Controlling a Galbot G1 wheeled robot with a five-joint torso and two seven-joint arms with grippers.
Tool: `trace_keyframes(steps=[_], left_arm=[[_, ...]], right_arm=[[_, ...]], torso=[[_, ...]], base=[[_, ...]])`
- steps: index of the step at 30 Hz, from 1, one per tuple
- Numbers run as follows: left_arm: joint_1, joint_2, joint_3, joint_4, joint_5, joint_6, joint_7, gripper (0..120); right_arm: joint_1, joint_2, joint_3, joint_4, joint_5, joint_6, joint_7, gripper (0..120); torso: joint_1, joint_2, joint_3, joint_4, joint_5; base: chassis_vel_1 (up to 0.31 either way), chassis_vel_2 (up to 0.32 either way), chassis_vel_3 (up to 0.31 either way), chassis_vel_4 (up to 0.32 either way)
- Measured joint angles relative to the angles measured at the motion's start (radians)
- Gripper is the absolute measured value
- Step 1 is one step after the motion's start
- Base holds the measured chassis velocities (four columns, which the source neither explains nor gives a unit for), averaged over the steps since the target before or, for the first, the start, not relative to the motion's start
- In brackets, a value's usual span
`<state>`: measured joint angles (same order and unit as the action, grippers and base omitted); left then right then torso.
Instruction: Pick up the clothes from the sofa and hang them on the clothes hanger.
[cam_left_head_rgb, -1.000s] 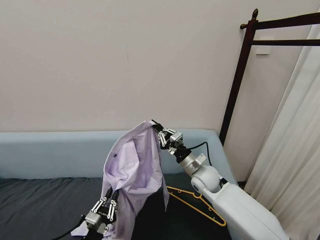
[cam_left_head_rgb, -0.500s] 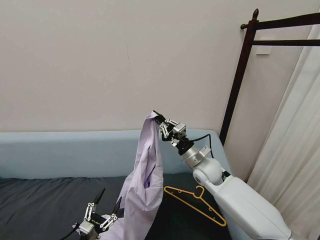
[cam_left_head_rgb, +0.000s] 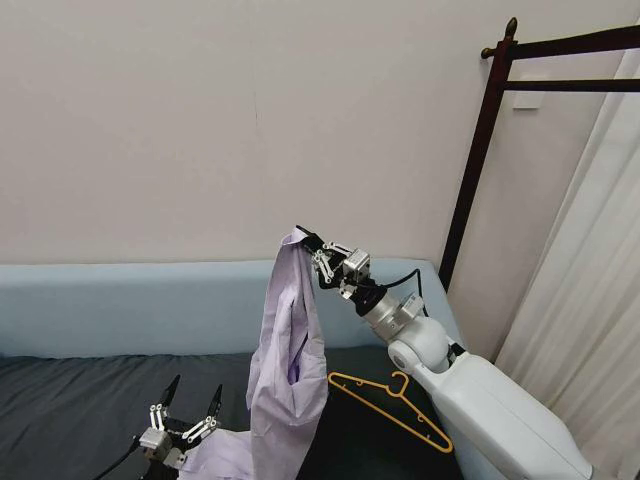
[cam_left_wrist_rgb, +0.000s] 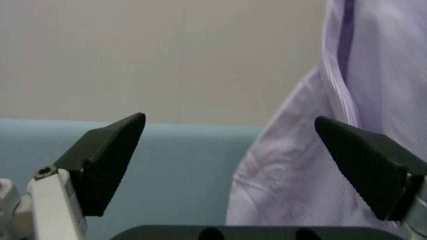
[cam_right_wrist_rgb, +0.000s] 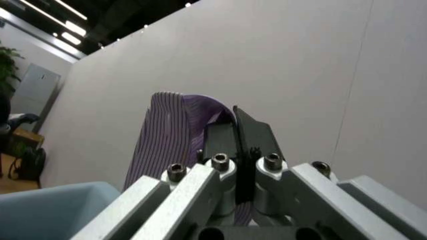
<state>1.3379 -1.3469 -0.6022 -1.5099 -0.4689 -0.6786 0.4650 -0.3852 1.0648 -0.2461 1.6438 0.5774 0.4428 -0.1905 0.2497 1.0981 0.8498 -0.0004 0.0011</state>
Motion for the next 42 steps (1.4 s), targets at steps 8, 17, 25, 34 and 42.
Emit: trace_keyframes(steps=[8,17,25,34,42], left_arm=[[-0.012,-0.053,0.067,0.047,0.095,-0.009,0.026,100],[-0.040,-0.077,0.119,0.085,0.168,-0.009,0.021,100],[-0.080,-0.124,0.135,0.136,0.202,-0.021,-0.011,83],[-0.083,-0.111,0.121,0.140,0.186,-0.037,-0.014,50],[-0.072,-0.095,0.106,0.127,0.172,-0.046,-0.015,23]], right_arm=[[0.009,0.006,-0.006,0.008,0.005,-0.004,0.005,0],[0.009,0.004,-0.006,0.021,0.009,-0.011,0.015,0],[0.000,0.001,-0.003,0.039,0.018,-0.017,0.019,0],[-0.008,-0.009,0.003,0.038,0.017,-0.018,0.019,0],[-0.009,-0.006,0.004,0.026,0.016,-0.018,0.023,0]], torso=[[0.000,0.000,0.000,0.0000,0.0000],[0.000,0.000,0.000,0.0001,0.0000],[0.000,0.000,0.000,0.0000,0.0000],[0.000,0.000,0.000,0.0001,-0.0001],[0.000,0.000,0.000,0.0001,-0.0001]], base=[[0.000,0.000,0.000,0.000],[0.000,0.000,0.000,0.000],[0.000,0.000,0.000,0.000],[0.000,0.000,0.000,0.000],[0.000,0.000,0.000,0.000]])
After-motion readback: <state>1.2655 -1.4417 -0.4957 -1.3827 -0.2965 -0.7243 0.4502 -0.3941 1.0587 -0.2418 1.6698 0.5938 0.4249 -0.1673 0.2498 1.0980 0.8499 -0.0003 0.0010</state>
